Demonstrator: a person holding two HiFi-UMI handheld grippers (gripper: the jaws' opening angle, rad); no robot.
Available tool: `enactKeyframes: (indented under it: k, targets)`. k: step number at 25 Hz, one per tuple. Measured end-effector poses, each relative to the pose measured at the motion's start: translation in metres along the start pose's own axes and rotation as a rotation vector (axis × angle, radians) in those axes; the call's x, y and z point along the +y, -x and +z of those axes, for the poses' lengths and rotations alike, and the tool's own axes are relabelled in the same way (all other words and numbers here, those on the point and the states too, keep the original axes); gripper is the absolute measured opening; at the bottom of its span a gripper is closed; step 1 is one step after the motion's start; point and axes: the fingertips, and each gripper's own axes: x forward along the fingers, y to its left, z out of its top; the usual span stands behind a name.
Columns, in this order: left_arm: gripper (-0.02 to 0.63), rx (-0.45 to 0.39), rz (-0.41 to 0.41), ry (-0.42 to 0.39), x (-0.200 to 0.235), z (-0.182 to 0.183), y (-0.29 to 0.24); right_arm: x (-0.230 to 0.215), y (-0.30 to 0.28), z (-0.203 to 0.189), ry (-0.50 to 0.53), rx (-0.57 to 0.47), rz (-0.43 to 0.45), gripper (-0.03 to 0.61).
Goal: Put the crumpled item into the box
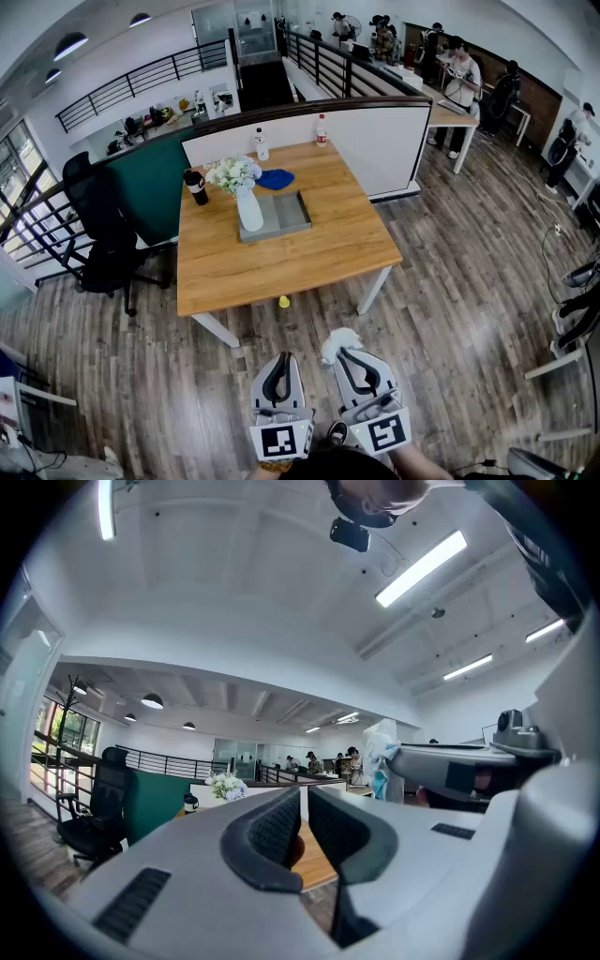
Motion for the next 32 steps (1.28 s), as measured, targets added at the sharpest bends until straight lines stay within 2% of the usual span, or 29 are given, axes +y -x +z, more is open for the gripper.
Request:
enactKeyframes:
  k: [8, 14, 23, 32]
  targets:
    - [0.043, -0.042, 0.003, 0.008, 0.046, 0.011, 0.0, 0.031, -0.028, -0.005, 0.015, 0.026, -0.001, 0.041]
    - [0.043, -0.037, -0.022, 0.015, 0.075, 0.012, 0.005, 0.058, -0.051, -0.011, 0.04, 0.065, -0.002, 0.041]
    - [0.043, -0.006, -0.007, 0.03, 0.113, 0.001, -0.001, 0.087, -0.08, -0.017, 0.008, 0.035, 0.01, 0.04]
    - [0.043, 0.049, -0.005, 0.004, 0.109, -0.018, -0.034, 0.058, -0.099, -0.038, -0.036, 0.03, 0.012, 0.04]
